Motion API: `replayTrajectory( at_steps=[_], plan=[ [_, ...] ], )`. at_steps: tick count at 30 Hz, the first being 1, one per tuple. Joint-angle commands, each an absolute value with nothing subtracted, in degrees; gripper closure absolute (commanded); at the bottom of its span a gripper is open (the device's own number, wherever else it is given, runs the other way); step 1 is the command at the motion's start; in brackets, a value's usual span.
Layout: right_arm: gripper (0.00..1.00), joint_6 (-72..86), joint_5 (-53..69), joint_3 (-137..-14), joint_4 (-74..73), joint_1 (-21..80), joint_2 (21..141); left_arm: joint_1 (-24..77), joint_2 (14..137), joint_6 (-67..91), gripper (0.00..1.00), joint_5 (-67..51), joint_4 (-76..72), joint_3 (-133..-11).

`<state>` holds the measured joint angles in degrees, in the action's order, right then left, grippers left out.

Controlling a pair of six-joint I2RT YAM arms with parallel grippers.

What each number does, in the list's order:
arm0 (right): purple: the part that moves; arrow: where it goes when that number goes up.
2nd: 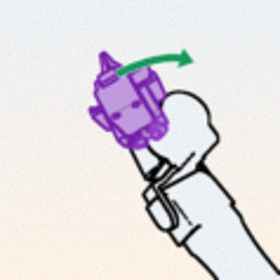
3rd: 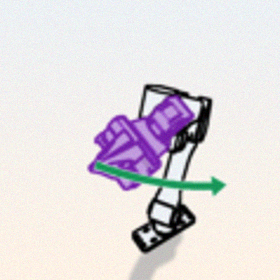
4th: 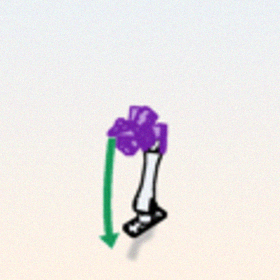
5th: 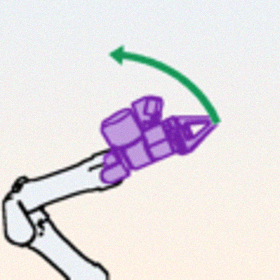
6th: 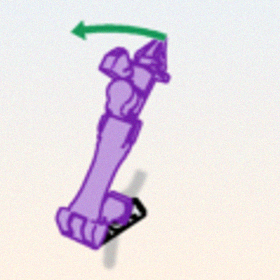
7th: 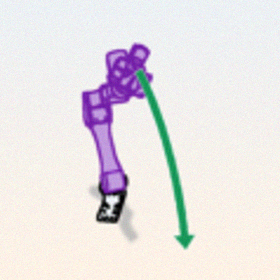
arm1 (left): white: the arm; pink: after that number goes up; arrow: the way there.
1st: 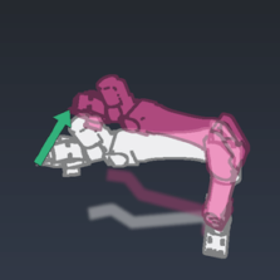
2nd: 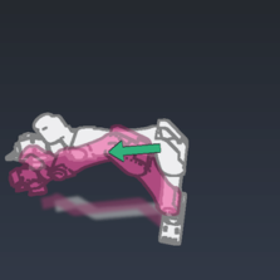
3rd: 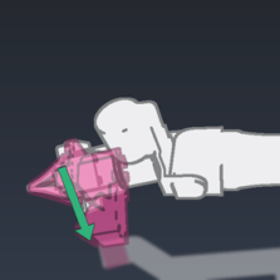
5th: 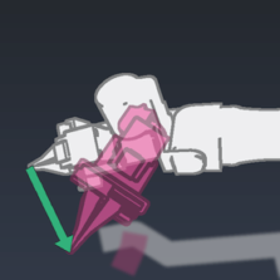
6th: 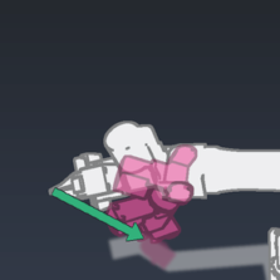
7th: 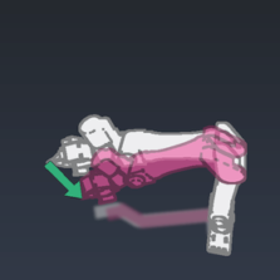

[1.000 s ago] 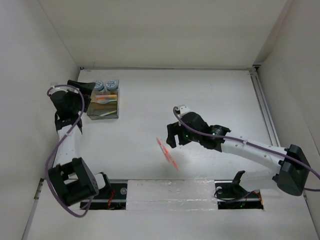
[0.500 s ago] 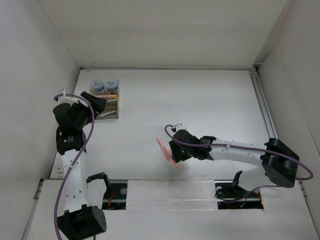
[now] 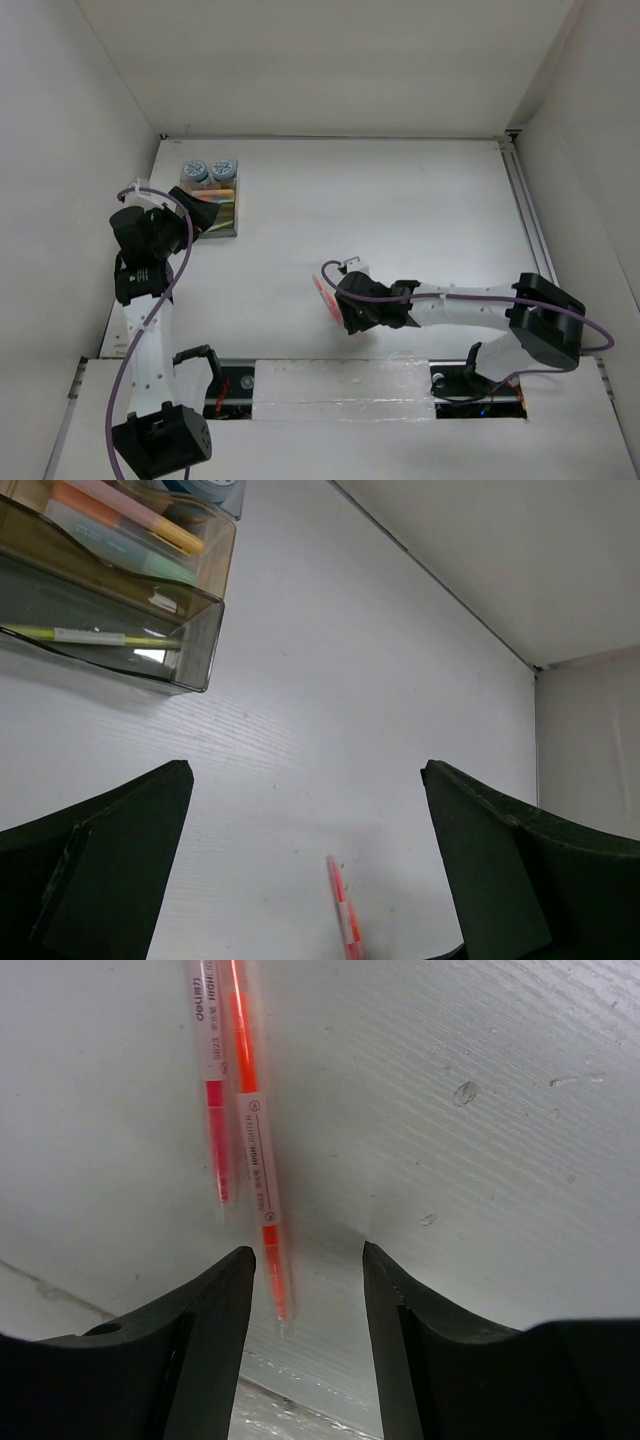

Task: Sort the stationery into containers
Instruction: Pick up the pen from the center of the board.

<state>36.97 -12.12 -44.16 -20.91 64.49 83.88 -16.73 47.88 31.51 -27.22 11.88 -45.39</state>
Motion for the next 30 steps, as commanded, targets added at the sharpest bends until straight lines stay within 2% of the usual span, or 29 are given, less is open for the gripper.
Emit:
replayTrajectory(
  at_steps=[1,11,21,27,30],
  plan=[
    [0.46,37.71,-14.06,-44.56,-19.51,64.60,85.33,-16.79,47.02,30.41,0.01,-29.18,10.55,-45.26],
    [0.49,37.71,-15.12,-45.70,-20.21,65.13,87.01,-16.79,47.02,30.41,0.01,-30.32,10.02,-44.74],
    [0.56,38.85,-19.15,-48.86,-24.51,66.26,91.05,-16.79,47.02,30.41,0.01,-30.85,10.02,-44.74],
    [0.67,39.90,-20.21,-49.39,-25.05,66.27,93.77,-16.79,47.02,30.41,0.01,-30.85,9.49,-44.74],
    [0.78,39.90,-20.74,-49.92,-25.66,66.27,93.78,-16.79,47.02,30.41,0.01,-30.85,9.49,-44.74]
  ],
)
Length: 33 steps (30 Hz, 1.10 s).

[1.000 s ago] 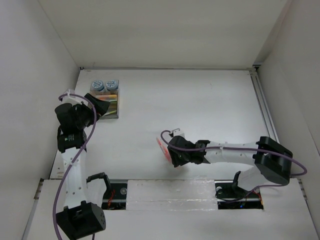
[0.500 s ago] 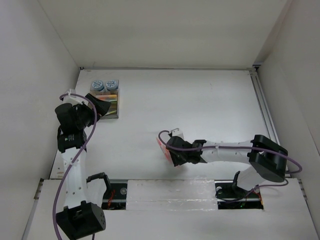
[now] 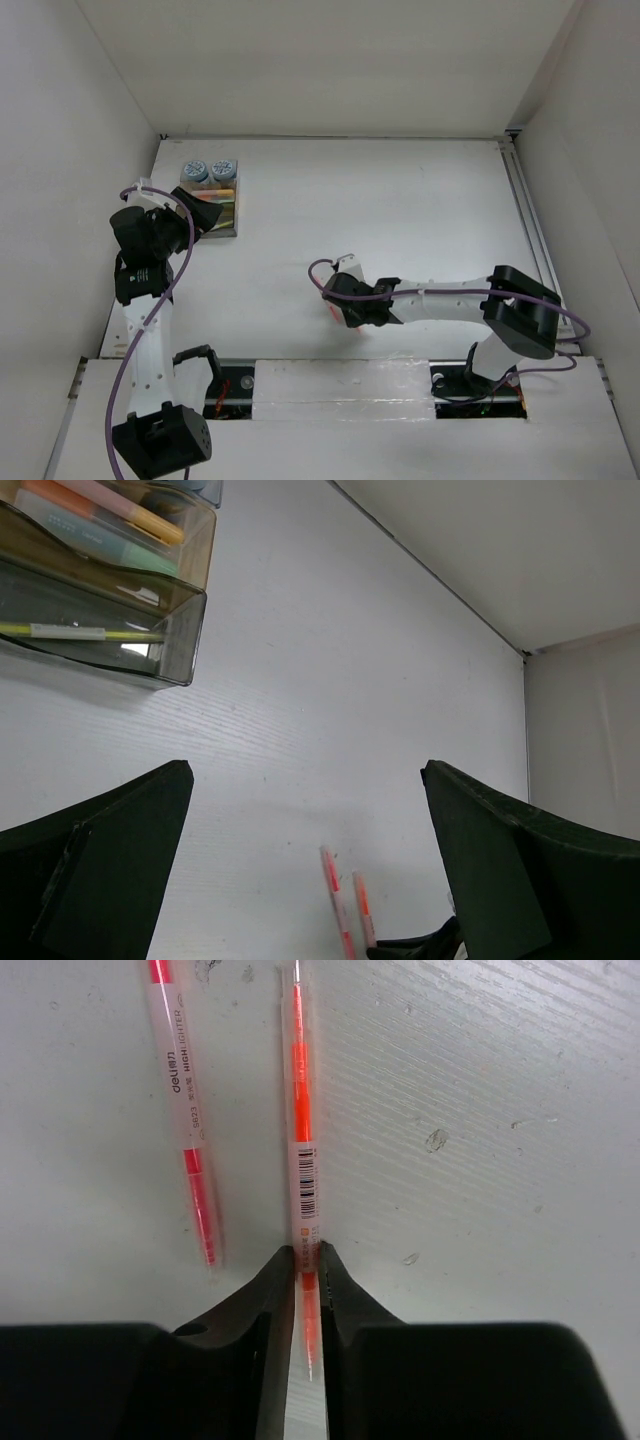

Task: Sort the stationery into containers
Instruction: Pick up the pen from the center of the board.

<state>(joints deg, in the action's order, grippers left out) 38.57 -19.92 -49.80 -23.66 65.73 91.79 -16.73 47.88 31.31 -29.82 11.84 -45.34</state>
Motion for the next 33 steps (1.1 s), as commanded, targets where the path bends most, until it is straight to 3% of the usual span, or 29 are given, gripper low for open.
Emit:
replayTrajectory(
  at_steps=[1,5,15,26,33],
  plan=[
    [0.83,40.42,-21.26,-49.92,-25.66,66.27,93.78,-16.79,47.02,30.41,0.01,-30.85,9.49,-44.74],
    [1.00,40.95,-21.79,-50.53,-26.28,66.27,94.83,-16.79,47.02,30.41,0.01,-31.38,9.49,-44.74],
    [1.00,36.83,-24.42,-60.27,-30.22,66.27,92.28,-16.79,51.23,30.93,0.01,-46.12,3.43,-42.36],
    [1.00,26.64,-24.52,-94.54,-35.24,65.21,107.92,-16.79,53.17,35.33,0.01,-55.81,-5.62,-39.20],
    [1.00,23.91,-13.81,-99.83,-25.23,64.60,108.46,-16.79,54.49,35.33,0.03,-56.43,-5.01,-39.20]
  ],
)
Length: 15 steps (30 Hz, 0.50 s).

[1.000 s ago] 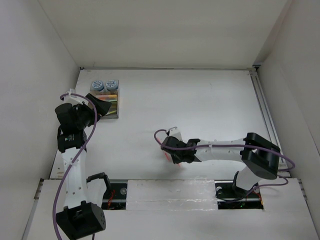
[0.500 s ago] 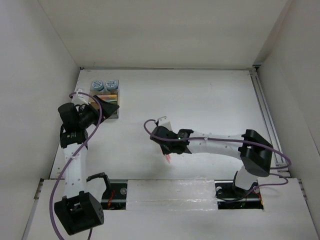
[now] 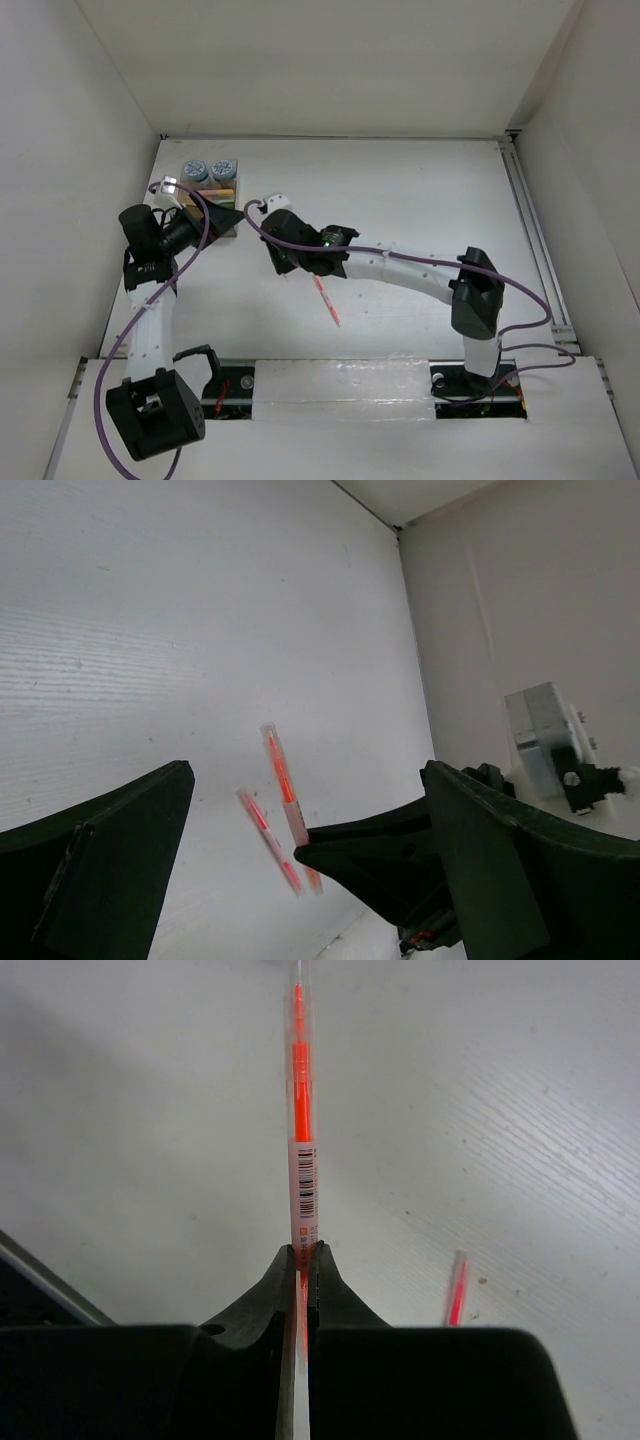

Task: Sort the stationery into containers
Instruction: Place the pen in the storage box.

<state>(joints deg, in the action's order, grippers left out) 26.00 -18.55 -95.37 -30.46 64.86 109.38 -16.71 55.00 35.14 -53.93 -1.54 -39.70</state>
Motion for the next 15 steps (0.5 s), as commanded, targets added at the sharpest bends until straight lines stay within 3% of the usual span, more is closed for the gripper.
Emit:
replayTrajectory(
  at_steps=[1,9,15],
  plan=[
    [1.00,23.91,-13.28,-99.84,-24.62,64.60,108.46,-16.79,54.49,35.33,0.03,-56.43,-5.01,-39.20],
    [1.00,23.91,-8.89,-103.27,-21.89,64.60,108.46,-16.79,55.02,35.33,0.12,-55.37,-4.48,-39.20],
    [1.00,23.91,-7.03,-103.27,-19.96,64.60,107.93,-16.79,55.54,35.33,0.37,-55.37,-3.96,-39.20]
  ],
)
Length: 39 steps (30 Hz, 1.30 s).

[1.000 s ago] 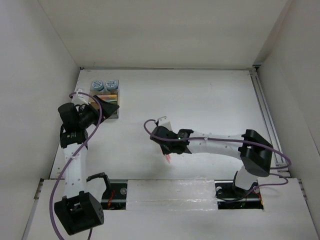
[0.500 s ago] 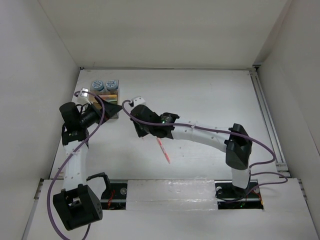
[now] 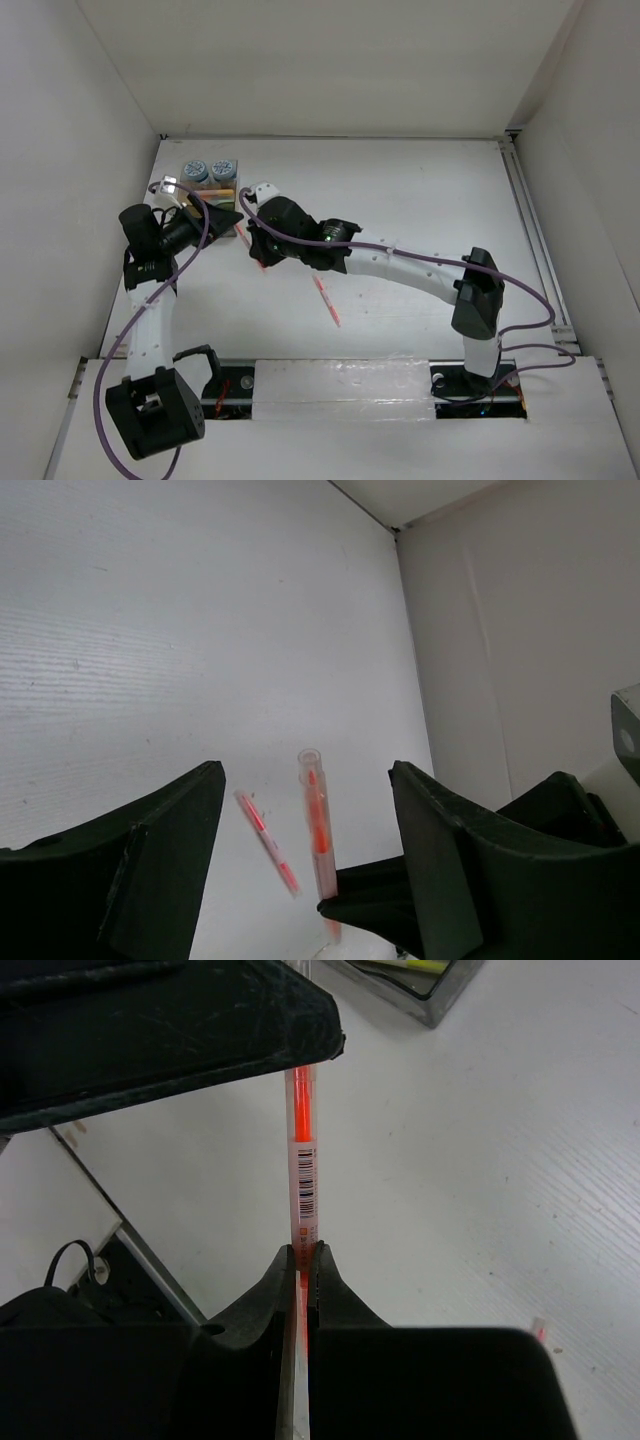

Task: Sort the stationery into containers
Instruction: Place the pen in the storage box.

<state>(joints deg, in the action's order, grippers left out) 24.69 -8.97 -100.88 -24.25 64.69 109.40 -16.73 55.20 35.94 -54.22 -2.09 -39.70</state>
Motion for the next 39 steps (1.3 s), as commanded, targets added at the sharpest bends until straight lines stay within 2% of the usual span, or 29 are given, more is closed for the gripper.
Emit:
replayTrajectory(
  at_steps=[1,3,4,12,17,19,20,21,22,23,24,29,33,39],
  plan=[
    [1.00,23.91,-7.03,-103.27,-19.95,64.60,107.93,-16.79,55.55,35.33,0.37,-55.37,-3.96,-39.20],
    [1.00,23.91,-7.03,-104.14,-19.95,64.60,107.93,-16.79,55.55,35.33,0.40,-55.37,-3.96,-39.20],
    [1.00,23.91,-7.03,-104.15,-19.95,64.60,108.63,-16.79,55.55,35.33,0.48,-55.37,-3.96,-39.20],
    [1.00,23.91,-8.09,-106.87,-20.48,64.08,110.21,-16.79,57.21,35.33,0.72,-55.37,-3.96,-39.73],
    [1.00,23.91,-9.32,-108.80,-22.06,64.07,110.74,-16.79,57.22,34.81,1.00,-54.15,-2.64,-40.25],
    [0.92,23.91,-9.32,-108.29,-22.06,64.07,110.74,-16.79,57.74,34.80,1.00,-50.83,-1.15,-40.78],
    [0.80,23.91,-9.32,-107.06,-22.06,64.07,110.22,-16.79,57.74,34.80,1.00,-49.41,-0.45,-40.78],
    [0.64,23.91,-9.32,-106.35,-21.45,63.55,109.17,-16.79,56.96,35.85,1.00,-47.92,-0.44,-40.78],
    [0.41,23.91,-10.01,-105.56,-21.45,63.54,108.55,-16.79,56.17,36.82,1.00,-46.42,-0.44,-40.78],
    [0.09,23.91,-11.24,-104.69,-20.92,63.54,107.76,-16.79,56.16,38.31,1.00,-42.84,-1.22,-40.26],
    [0.00,23.91,-12.12,-102.59,-20.92,63.54,106.88,-16.79,55.29,39.89,1.00,-40.45,-1.23,-39.73],
    [0.00,25.22,-16.78,-94.32,-20.39,63.02,98.63,-17.40,55.01,51.92,1.00,-31.30,-10.00,-35.34],
    [0.00,27.25,-15.48,-83.43,-17.06,63.02,91.51,-18.88,58.43,57.82,1.00,-19.10,-13.87,-35.33],
    [0.00,30.58,-12.30,-68.57,-11.69,63.02,83.16,-22.76,67.75,70.47,1.00,-18.54,-29.77,-33.14]
  ],
)
